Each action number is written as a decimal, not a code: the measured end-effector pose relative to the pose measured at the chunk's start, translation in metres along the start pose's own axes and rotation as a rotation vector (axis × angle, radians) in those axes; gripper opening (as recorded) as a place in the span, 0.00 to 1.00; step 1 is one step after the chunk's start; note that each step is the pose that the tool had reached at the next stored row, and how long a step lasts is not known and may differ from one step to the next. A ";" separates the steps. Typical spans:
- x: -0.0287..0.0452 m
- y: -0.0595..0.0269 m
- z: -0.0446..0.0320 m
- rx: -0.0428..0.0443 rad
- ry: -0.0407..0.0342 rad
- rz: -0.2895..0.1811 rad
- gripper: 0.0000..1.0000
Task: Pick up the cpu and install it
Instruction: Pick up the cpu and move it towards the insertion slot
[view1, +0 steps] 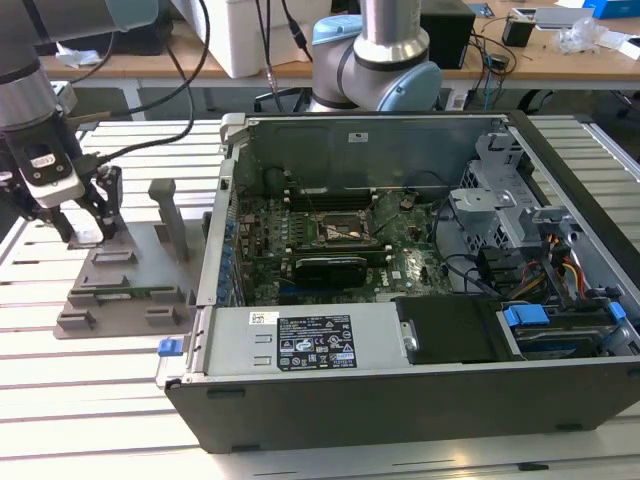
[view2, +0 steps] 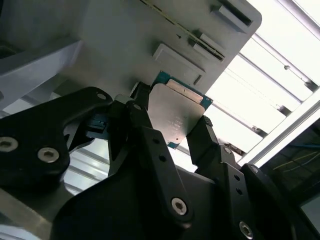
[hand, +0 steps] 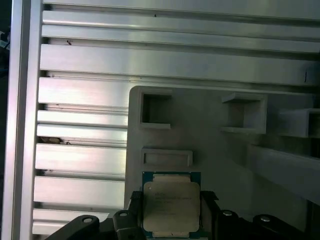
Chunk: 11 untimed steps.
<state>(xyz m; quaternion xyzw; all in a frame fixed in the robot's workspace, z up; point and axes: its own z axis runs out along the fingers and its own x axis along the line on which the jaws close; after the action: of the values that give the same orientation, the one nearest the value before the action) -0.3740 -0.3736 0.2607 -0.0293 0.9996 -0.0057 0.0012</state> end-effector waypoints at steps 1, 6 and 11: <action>0.0000 0.0000 -0.0024 0.0000 -0.0001 0.000 0.55; 0.0000 -0.0001 -0.0122 0.0000 0.0000 0.000 0.55; 0.0000 -0.0002 -0.0176 0.0000 0.0000 0.000 0.55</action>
<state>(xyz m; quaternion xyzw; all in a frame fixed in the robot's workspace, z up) -0.3740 -0.3736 0.2784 -0.0293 0.9996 -0.0057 0.0012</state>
